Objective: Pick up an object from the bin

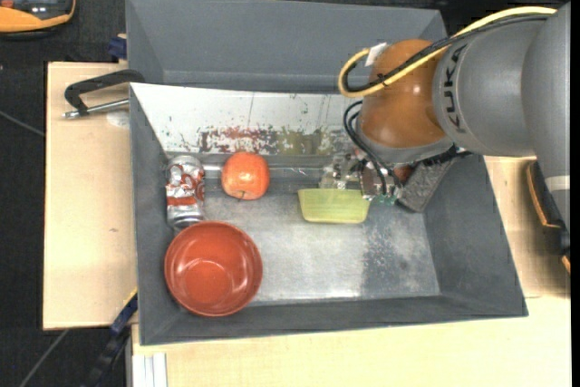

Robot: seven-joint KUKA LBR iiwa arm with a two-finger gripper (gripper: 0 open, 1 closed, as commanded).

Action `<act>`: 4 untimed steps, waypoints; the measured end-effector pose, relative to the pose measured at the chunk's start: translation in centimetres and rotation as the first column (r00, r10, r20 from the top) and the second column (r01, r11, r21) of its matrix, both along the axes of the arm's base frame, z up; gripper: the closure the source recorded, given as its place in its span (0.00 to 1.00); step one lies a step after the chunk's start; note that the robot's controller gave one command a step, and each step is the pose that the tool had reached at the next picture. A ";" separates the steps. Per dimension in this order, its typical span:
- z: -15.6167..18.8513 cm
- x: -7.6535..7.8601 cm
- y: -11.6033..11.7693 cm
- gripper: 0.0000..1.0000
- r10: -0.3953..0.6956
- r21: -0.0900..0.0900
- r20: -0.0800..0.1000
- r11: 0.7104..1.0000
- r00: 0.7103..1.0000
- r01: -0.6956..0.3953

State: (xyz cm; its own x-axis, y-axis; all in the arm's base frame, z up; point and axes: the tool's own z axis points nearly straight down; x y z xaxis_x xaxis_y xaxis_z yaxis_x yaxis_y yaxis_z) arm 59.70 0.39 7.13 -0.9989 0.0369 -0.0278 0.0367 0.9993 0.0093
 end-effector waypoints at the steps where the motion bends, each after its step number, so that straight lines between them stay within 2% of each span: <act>1: 4.2 -0.9 1.3 1.00 0.130 -0.003 0.010 0.992 0.991 -0.130; 2: 4.0 -1.0 1.3 0.00 0.129 -0.003 0.007 0.992 0.992 -0.129; 3: 0.5 0.9 0.0 0.00 0.046 0.003 0.020 0.999 0.999 -0.046; 4: 0.3 0.7 -0.1 1.00 0.046 0.002 0.012 0.999 0.999 -0.046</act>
Offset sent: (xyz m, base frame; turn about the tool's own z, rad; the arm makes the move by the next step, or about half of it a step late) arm -0.0114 0.0120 0.0387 -0.1304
